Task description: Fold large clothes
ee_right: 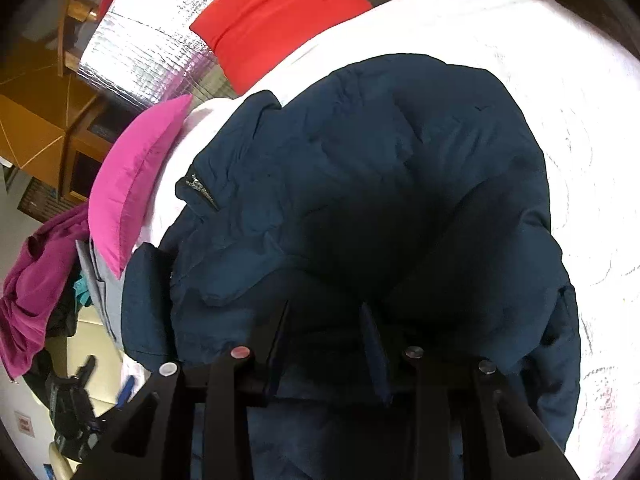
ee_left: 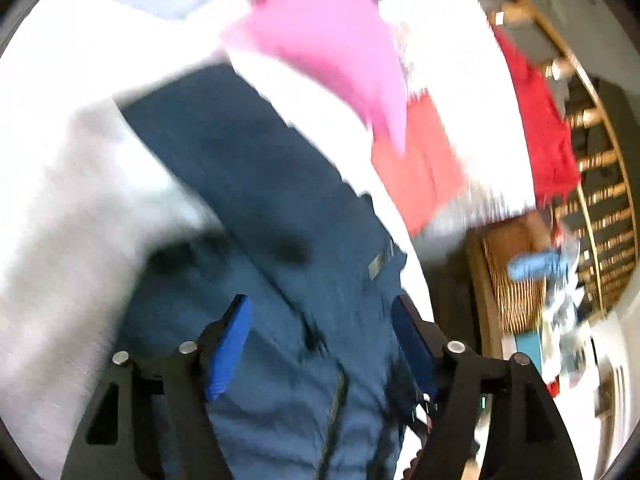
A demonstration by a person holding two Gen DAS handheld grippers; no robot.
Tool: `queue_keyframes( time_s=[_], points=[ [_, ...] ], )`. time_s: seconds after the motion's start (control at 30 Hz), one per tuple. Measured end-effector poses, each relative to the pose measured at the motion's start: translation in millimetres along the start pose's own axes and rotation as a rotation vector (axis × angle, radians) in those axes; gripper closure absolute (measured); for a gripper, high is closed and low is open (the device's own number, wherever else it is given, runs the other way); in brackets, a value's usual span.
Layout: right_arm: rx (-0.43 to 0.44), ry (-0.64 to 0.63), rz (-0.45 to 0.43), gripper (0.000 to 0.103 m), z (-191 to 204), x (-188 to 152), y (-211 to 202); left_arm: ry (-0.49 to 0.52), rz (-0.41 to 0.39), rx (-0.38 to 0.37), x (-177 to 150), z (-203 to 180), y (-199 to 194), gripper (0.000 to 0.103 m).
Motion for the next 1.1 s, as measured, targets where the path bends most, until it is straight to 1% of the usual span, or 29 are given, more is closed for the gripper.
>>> queue_keyframes(
  time_s=[0.03,0.07,0.13,0.17,0.2,0.23,0.27,0.3,0.33,0.37,0.4,0.43,0.47,0.5,0.53,0.57,0.63,0.77,0.83,0.9,0.97,1.03,1.1],
  points=[
    [0.000,0.001,0.001,0.063,0.4,-0.4,-0.5,-0.014,-0.041,0.011,11.2,5.6,-7.5,0.023],
    [0.001,-0.001,0.001,0.063,0.6,-0.9,-0.8,-0.034,-0.072,0.019,20.8,13.1,-12.3,0.022],
    [-0.004,-0.011,0.000,0.063,1.4,-1.1,-1.0,-0.104,-0.110,0.031,36.1,34.2,-12.5,0.022],
    [-0.009,-0.018,-0.001,0.063,2.2,-1.3,-0.8,-0.142,-0.115,0.033,39.8,43.1,-9.9,0.022],
    [-0.012,-0.021,-0.001,0.062,2.4,-1.0,-0.4,-0.186,-0.120,0.016,46.6,51.4,-5.8,0.022],
    [-0.013,-0.021,-0.002,0.062,2.3,-0.9,-0.3,-0.220,-0.125,-0.019,53.1,56.9,-1.2,0.022],
    [-0.015,-0.022,-0.005,0.061,2.9,-0.8,0.4,-0.244,-0.121,-0.051,58.9,60.9,5.4,0.022],
    [-0.016,-0.024,-0.007,0.061,3.3,-0.5,0.8,-0.258,-0.110,-0.060,62.6,64.0,10.8,0.024],
    [-0.017,-0.026,-0.009,0.061,3.6,-0.3,1.3,-0.268,-0.101,-0.063,57.8,63.5,19.2,0.025],
    [-0.019,-0.028,-0.011,0.061,3.8,-0.2,1.5,-0.273,-0.104,-0.066,55.3,68.9,18.7,0.029],
    [-0.021,-0.030,-0.014,0.061,4.4,-0.2,1.4,-0.267,-0.119,-0.067,55.0,70.3,18.5,0.046],
    [-0.020,-0.030,-0.016,0.061,4.8,-0.1,1.0,-0.243,-0.132,-0.053,57.9,68.5,18.7,0.062],
    [-0.018,-0.029,-0.022,0.061,5.3,0.0,0.0,-0.222,-0.139,-0.043,57.5,67.4,20.4,0.068],
    [-0.011,-0.027,-0.031,0.061,6.1,0.4,-2.3,-0.196,-0.149,-0.035,57.2,62.9,23.1,0.080],
    [-0.006,-0.028,-0.039,0.061,6.6,1.1,-4.3,-0.174,-0.156,-0.031,59.4,57.0,24.4,0.085],
    [0.001,-0.031,-0.052,0.061,7.6,2.3,-8.2,-0.144,-0.165,-0.030,60.4,49.0,22.5,0.085],
    [0.017,-0.039,-0.090,0.061,10.0,5.5,-17.8,-0.049,-0.196,-0.037,60.4,28.4,17.8,0.088],
    [0.043,-0.031,-0.168,0.062,9.2,12.3,-37.6,0.228,-0.229,-0.053,31.2,-48.4,-1.6,0.089],
    [0.044,-0.021,-0.182,0.062,6.2,14.2,-42.3,0.360,-0.227,-0.067,10.5,-84.8,-0.4,0.090],
    [0.047,-0.001,-0.186,0.062,0.8,16.3,-44.7,0.494,-0.198,-0.091,-15.5,-120.6,8.5,0.091],
    [0.045,0.017,-0.190,0.061,-3.7,18.3,-46.7,0.610,-0.149,-0.105,-45.0,-147.4,21.5,0.091],
    [0.047,0.028,-0.195,0.061,-6.9,19.2,-49.3,0.699,-0.065,-0.123,-79.5,-166.6,42.3,0.091],
    [0.050,0.038,-0.206,0.060,-9.7,21.0,-53.4,0.753,0.018,-0.110,-106.9,-171.6,64.3,0.091]
  ],
)
Point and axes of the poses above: each gripper's, at about its wrist camera, not at the fingertips, and y roughly the way its jaws point, z to its left, x to its top, the point moved 5 cm from there along y, roughly the way its jaws point, and after that the axes turned 1 degree about -x, right-handed, at the moved point
